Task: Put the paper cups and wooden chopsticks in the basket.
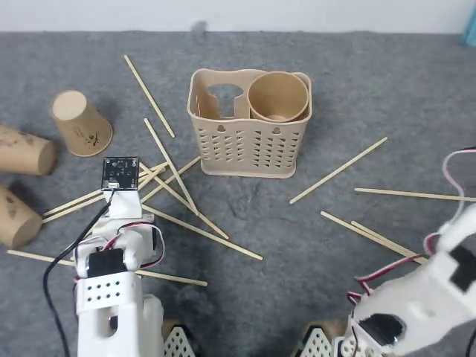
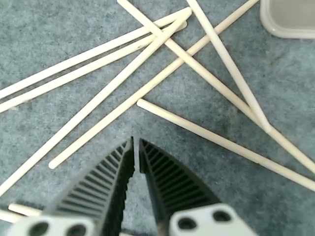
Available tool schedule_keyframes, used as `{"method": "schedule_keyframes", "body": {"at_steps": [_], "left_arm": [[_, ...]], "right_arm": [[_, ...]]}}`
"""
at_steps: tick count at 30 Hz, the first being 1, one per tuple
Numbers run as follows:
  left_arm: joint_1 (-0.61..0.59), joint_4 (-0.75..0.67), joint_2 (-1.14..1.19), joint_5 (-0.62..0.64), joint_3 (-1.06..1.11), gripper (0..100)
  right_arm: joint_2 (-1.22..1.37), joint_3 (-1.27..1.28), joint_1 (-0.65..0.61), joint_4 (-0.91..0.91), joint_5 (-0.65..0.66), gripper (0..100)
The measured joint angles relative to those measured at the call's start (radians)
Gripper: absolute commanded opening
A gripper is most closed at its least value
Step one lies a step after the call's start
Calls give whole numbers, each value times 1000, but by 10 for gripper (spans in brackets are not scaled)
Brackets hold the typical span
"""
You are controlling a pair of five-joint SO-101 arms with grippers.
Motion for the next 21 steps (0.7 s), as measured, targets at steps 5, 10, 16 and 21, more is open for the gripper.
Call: {"method": "schedule_keyframes", "body": {"at_steps": [5, 10, 16, 21], "left_arm": [[0, 0, 0, 0, 0, 12], [0, 0, 0, 0, 0, 12], [0, 0, 0, 0, 0, 12], [0, 0, 0, 0, 0, 12]], "right_arm": [[-190, 203, -91, 0, -8, 9], [-377, 422, -204, 0, -8, 9], [-598, 698, -353, 0, -8, 9], [-744, 781, -496, -12, -8, 9]]}}
